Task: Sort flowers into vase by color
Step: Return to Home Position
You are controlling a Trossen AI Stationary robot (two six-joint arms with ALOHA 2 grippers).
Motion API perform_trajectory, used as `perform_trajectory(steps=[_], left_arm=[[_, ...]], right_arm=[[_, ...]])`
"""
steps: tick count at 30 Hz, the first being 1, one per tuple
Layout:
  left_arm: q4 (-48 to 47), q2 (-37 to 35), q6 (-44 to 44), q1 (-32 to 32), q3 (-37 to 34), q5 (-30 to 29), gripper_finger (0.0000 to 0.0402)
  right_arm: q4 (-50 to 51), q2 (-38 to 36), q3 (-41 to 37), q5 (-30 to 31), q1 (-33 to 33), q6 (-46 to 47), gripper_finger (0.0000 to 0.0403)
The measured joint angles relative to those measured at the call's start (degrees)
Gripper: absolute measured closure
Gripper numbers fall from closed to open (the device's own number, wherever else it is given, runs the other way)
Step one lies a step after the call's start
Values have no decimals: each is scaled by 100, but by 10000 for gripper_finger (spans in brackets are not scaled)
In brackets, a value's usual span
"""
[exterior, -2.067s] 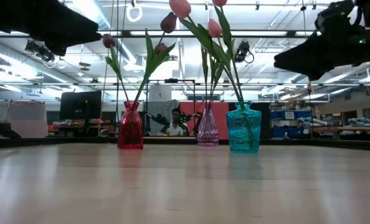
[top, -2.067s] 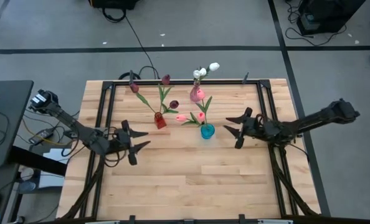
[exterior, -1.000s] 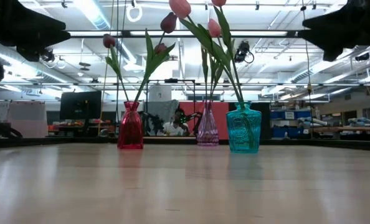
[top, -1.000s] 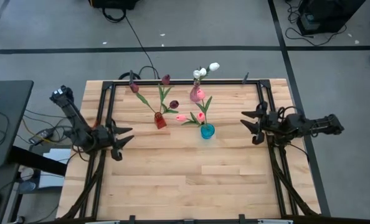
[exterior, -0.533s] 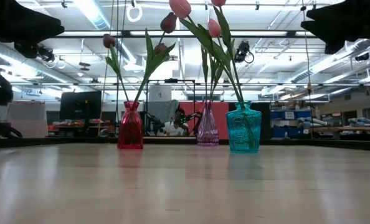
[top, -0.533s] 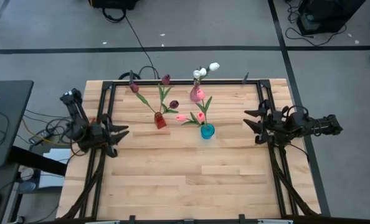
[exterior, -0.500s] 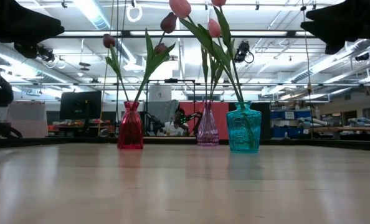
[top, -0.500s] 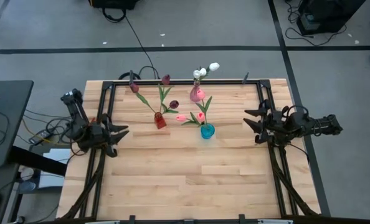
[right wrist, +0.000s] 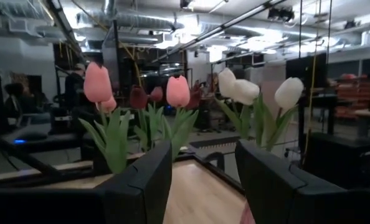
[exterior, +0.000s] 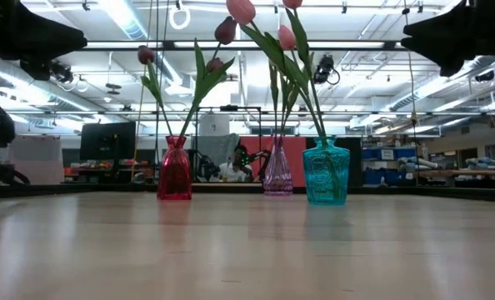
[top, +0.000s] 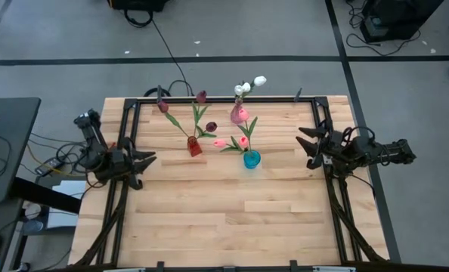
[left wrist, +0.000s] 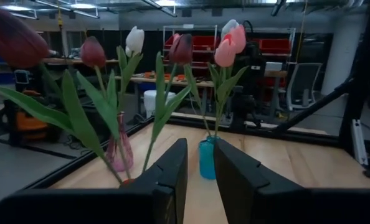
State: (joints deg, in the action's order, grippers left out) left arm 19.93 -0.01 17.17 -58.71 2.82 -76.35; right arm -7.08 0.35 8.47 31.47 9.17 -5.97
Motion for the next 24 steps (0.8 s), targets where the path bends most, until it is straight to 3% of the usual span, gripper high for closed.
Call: perform_trajectory(steps=[11,18,24], left_arm=[[475,4,68,830,-235,1684,319],[498,4,72,1508,-235,3241,334],[253,7,-102,2340,-235,4790,374]], right_arm=[[-43,1,0,-167,2,353,216],[-62,-1,0,-263,7,687,216],[-63,0,-1,-263,7,687,216]])
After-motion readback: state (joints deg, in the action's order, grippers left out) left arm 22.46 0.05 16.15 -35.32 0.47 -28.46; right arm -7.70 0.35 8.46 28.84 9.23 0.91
